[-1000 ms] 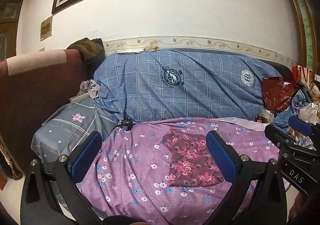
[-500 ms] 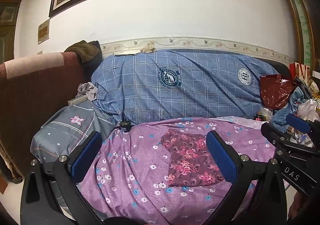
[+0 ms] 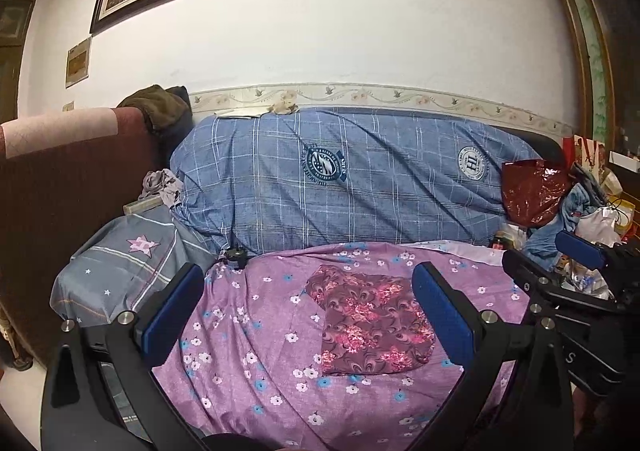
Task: Fold small clothes
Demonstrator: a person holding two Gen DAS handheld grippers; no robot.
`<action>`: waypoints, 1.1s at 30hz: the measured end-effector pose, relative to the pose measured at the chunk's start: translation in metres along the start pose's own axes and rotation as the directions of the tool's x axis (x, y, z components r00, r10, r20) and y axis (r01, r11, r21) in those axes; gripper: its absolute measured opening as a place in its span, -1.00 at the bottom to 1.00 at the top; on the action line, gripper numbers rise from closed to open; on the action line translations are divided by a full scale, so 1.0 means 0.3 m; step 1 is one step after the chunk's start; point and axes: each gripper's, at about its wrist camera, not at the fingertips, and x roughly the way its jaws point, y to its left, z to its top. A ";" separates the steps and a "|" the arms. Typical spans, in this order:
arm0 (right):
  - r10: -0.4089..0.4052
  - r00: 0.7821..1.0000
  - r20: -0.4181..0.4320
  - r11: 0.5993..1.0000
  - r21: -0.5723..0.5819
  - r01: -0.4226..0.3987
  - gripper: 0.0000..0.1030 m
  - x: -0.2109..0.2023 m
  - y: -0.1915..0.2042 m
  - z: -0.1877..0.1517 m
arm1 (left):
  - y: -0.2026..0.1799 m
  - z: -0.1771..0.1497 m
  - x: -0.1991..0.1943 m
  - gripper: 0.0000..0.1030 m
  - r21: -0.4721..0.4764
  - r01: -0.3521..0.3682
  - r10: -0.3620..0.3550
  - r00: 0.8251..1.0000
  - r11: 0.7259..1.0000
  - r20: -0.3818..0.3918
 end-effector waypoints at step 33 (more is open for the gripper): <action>-0.023 0.999 0.029 1.000 -0.009 0.023 0.42 0.004 -0.037 0.090 | -0.015 0.141 0.018 1.00 -0.019 0.089 -0.088 0.996 0.996 0.029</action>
